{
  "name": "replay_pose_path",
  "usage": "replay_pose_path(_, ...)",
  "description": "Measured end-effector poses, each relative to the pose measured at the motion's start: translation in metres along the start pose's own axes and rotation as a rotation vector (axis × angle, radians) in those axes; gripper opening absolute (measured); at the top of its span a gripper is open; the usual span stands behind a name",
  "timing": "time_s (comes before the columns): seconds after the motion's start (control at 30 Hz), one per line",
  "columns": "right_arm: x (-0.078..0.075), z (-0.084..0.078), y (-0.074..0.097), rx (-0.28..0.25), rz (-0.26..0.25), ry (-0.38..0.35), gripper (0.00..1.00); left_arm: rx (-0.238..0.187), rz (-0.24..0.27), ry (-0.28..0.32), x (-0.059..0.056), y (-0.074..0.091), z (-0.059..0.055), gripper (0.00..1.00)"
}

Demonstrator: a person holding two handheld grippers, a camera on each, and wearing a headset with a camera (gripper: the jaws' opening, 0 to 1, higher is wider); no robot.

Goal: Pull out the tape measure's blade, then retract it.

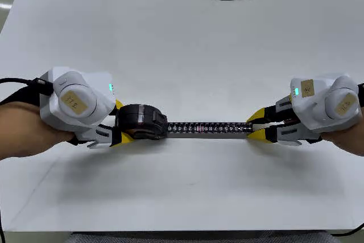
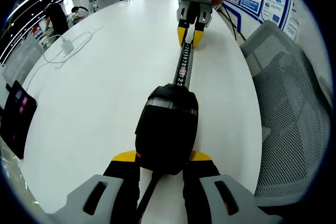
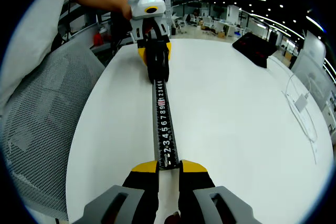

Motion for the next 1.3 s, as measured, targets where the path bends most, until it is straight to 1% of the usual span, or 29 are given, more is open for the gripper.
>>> replay_pose_path(0.93, 0.000, -0.015, 0.013, 0.034, -0.016, -0.010, 0.10, -0.001, 0.002, 0.000, 0.000, 0.000, 0.001, 0.26)
replay_pose_path(1.3, -0.001, -0.019, 0.018, 0.055, -0.023, 0.000, 0.10, 0.000, 0.002, -0.002, 0.000, 0.000, 0.001, 0.26)
Point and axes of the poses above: the centre of the closed fingertips' face, and the gripper's own axes: y roughly backward along the fingers, x roughly to its left, z roughly out of its top, the point moved 8 cm from there along y, roughly backward along the fingers, and after that the axes turned 2 degrees about y, right-handed, at the moved point
